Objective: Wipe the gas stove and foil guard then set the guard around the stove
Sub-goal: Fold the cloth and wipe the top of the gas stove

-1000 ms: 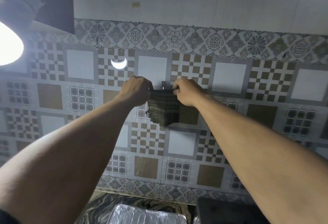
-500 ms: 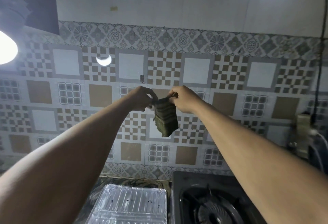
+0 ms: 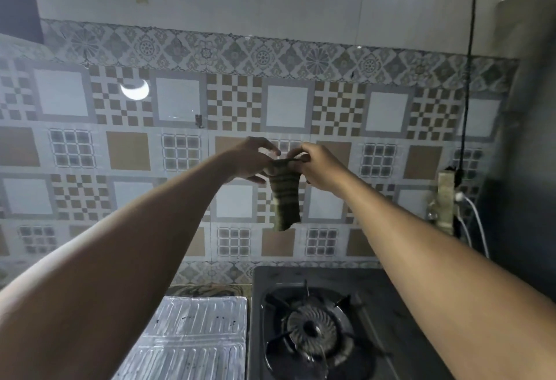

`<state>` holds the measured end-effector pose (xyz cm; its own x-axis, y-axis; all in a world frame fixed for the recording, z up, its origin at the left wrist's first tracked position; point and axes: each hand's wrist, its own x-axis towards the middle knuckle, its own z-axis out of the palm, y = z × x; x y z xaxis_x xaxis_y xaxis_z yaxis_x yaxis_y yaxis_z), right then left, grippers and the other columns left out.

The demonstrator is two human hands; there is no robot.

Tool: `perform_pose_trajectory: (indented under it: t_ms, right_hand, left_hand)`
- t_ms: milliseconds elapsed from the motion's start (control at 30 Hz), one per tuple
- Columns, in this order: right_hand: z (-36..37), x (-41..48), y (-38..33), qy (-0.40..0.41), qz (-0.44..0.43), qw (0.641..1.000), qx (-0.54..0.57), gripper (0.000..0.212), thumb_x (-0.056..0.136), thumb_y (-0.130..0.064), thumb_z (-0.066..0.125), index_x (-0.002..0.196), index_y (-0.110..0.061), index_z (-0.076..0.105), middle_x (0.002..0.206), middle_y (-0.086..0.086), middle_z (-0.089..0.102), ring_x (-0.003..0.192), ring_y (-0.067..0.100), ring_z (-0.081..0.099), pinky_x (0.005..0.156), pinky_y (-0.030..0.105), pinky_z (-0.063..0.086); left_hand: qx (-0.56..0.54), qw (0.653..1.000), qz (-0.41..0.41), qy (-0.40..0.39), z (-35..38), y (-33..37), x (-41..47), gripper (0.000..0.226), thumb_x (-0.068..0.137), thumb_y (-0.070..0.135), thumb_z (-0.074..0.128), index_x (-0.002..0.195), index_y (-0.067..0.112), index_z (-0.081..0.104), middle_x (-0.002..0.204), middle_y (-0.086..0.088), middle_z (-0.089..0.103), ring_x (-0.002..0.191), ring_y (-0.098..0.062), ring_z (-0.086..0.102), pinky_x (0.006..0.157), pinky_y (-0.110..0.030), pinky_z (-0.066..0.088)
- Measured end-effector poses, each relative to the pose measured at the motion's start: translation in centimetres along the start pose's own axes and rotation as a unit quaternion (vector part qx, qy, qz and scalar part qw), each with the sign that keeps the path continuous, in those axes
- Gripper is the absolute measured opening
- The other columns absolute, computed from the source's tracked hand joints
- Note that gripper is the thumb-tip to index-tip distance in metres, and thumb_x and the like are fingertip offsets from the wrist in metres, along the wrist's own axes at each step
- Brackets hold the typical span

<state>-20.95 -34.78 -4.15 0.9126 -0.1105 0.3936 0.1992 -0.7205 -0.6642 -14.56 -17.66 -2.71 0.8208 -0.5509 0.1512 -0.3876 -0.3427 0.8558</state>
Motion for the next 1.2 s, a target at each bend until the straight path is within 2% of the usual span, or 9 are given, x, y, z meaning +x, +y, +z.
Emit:
perform_pose_trajectory:
  t_ms: [100,233,367,467,600,767,833,933,1200]
  right_hand:
    - [-0.8,-0.9,1.7,0.000,0.022,0.999,0.042,0.028,0.099,-0.023,0.060,0.126,-0.019,0.060,0.114,-0.003,0.064,0.101,0.015,0.061,0.077,0.030,0.051]
    - [-0.6,-2.0,4.8,-0.043,0.074,0.991,0.105,0.022,0.098,-0.025,0.061,0.119,-0.020,0.066,0.115,-0.001,0.070,0.110,0.018,0.062,0.092,0.042,0.053]
    - [0.4,-2.7,7.2,-0.032,0.098,0.983,0.150,0.021,0.098,-0.025,0.061,0.117,-0.019,0.066,0.112,0.000,0.072,0.109,0.019,0.064,0.097,0.046,0.051]
    - [1.8,-2.8,8.3,-0.016,0.102,0.984,0.145,0.022,0.099,-0.023,0.059,0.119,-0.014,0.063,0.112,0.004,0.070,0.106,0.021,0.065,0.092,0.038,0.053]
    - [4.1,-2.5,10.4,0.004,0.124,0.989,0.080,0.016,0.101,-0.019,0.057,0.113,-0.013,0.064,0.104,0.002,0.069,0.095,0.018,0.065,0.082,0.032,0.052]
    - [7.3,-1.9,14.3,-0.012,0.142,0.988,-0.058,0.012,0.100,-0.024,0.055,0.090,-0.024,0.060,0.085,-0.004,0.061,0.079,0.014,0.057,0.059,0.027,0.038]
    - [8.7,-1.4,15.4,-0.030,0.146,0.980,-0.130,0.016,0.101,-0.024,0.053,0.086,-0.024,0.058,0.085,-0.001,0.061,0.078,0.018,0.058,0.061,0.028,0.042]
    - [10.9,-0.4,16.8,-0.069,0.138,0.954,-0.256,0.018,0.101,-0.019,0.048,0.112,-0.014,0.062,0.103,0.008,0.063,0.089,0.029,0.060,0.078,0.037,0.052]
    - [17.2,-0.1,17.7,-0.138,0.092,0.915,-0.367,0.018,0.089,0.008,0.045,0.095,-0.004,0.058,0.098,0.015,0.059,0.081,0.033,0.060,0.062,0.035,0.043]
  left_hand:
    - [-0.025,1.000,0.010,-0.001,1.2,0.1,0.4,0.033,0.086,-0.010,0.062,0.108,0.014,0.065,0.117,-0.015,0.062,0.101,-0.031,0.066,0.077,-0.037,0.062]
    - [-0.035,0.999,0.016,-0.011,2.2,-0.3,1.2,0.030,0.089,-0.009,0.059,0.104,0.016,0.067,0.113,-0.013,0.064,0.101,-0.027,0.065,0.073,-0.033,0.060]
    - [0.016,1.000,0.007,-0.006,3.3,-1.4,2.5,0.029,0.088,-0.002,0.064,0.097,0.024,0.071,0.110,-0.007,0.067,0.105,-0.024,0.062,0.090,-0.040,0.057]
    - [0.022,1.000,-0.011,-0.008,4.4,-3.3,3.4,0.031,0.087,-0.001,0.066,0.093,0.028,0.073,0.110,-0.006,0.068,0.107,-0.024,0.061,0.084,-0.036,0.056]
    - [0.024,0.999,-0.038,-0.014,6.0,-7.4,4.4,0.033,0.086,0.000,0.065,0.089,0.032,0.073,0.109,-0.005,0.069,0.106,-0.021,0.062,0.077,-0.033,0.056]
    - [0.092,0.994,-0.056,-0.013,8.4,-14.2,5.5,0.031,0.089,0.001,0.062,0.112,0.019,0.072,0.118,-0.008,0.069,0.108,-0.027,0.064,0.086,-0.039,0.056]
    - [0.132,0.989,-0.069,0.001,9.2,-17.3,5.7,0.033,0.089,-0.001,0.061,0.115,0.017,0.071,0.123,-0.011,0.068,0.107,-0.027,0.065,0.092,-0.038,0.055]
    - [0.236,0.969,-0.072,-0.021,10.1,-21.7,5.2,0.036,0.092,0.006,0.059,0.125,0.019,0.067,0.127,-0.011,0.066,0.110,-0.026,0.064,0.097,-0.036,0.050]
    - [0.336,0.936,-0.072,-0.076,10.9,-27.6,3.6,0.052,0.098,0.040,0.056,0.147,0.025,0.046,0.145,-0.010,0.054,0.131,-0.031,0.050,0.111,-0.046,0.038]
